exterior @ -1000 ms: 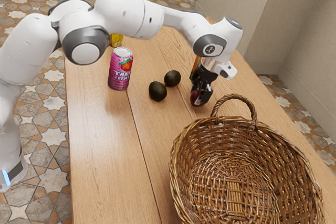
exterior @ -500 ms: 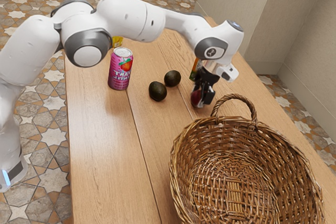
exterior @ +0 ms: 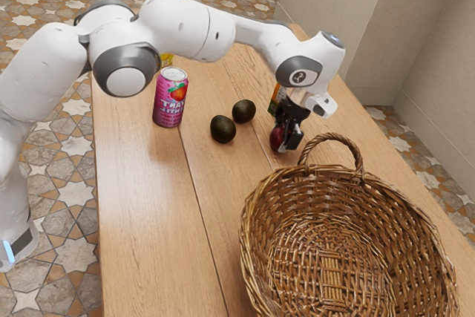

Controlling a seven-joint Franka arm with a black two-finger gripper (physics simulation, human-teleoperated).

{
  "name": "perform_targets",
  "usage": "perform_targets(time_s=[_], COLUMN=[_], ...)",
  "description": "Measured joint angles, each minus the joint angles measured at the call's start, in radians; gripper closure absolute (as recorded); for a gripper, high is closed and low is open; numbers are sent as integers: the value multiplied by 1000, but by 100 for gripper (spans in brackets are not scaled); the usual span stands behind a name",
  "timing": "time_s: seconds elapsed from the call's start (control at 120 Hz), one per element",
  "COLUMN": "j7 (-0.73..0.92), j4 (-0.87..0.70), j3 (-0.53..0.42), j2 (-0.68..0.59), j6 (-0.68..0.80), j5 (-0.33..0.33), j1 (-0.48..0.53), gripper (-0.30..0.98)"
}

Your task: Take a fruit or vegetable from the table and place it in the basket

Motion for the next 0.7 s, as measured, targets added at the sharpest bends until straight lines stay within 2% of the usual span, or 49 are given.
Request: perform_targets(time_s=[0.358,0.7], j7=[1,2], j4=[47,246], j3=[2,-2], j2=[-9,-109], j6=[-43,-231], j5=[6,60], j1=[-3,-15], gripper=[28,29])
